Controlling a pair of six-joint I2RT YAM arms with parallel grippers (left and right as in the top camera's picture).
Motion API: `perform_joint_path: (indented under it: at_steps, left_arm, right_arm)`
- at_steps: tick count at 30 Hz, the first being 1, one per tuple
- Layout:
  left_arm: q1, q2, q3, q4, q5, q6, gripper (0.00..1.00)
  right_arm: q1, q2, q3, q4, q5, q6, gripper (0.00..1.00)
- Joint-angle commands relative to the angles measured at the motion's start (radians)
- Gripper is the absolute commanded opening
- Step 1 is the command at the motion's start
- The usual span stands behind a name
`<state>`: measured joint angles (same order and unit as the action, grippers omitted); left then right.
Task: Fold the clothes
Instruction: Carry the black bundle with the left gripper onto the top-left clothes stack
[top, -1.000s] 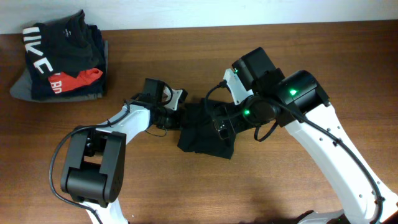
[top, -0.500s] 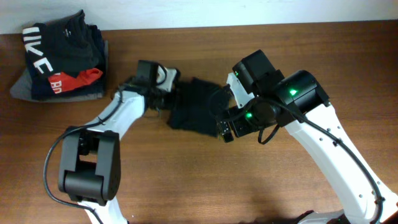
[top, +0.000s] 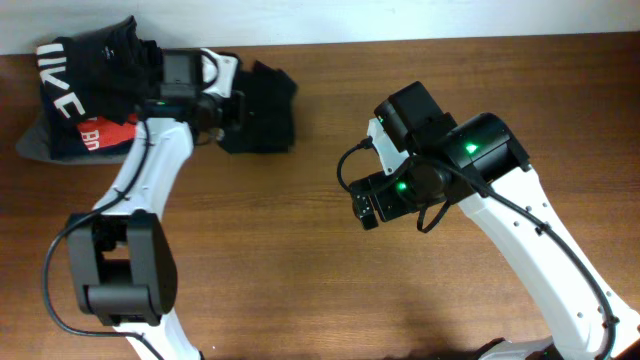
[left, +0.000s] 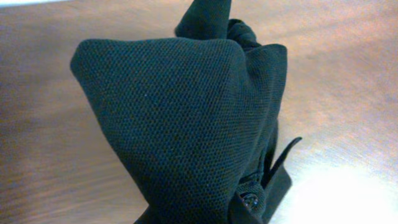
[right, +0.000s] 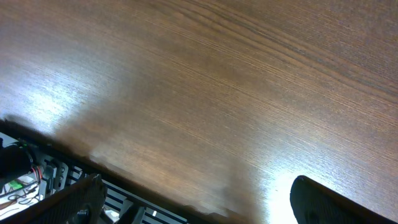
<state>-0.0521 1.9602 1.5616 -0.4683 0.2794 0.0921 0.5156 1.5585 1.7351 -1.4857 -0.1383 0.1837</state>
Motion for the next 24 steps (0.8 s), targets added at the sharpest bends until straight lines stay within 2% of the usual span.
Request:
perform_joint_path:
  at_steps: [1,12,24]
  left_arm:
    - [0.053,0.008,0.071,0.008,-0.016,0.061,0.0]
    - [0.196,0.008,0.221,0.007,-0.018,0.105,0.0]
    - [0.329,0.008,0.274,0.032,-0.018,0.105,0.0]
  right_arm:
    - [-0.006,-0.025,0.002,-0.003,0.019,0.0,0.99]
    - [-0.006,-0.024,0.002,-0.009,0.019,0.001,0.99]
    - [-0.006,-0.024,0.002,-0.048,0.019,0.0,0.99]
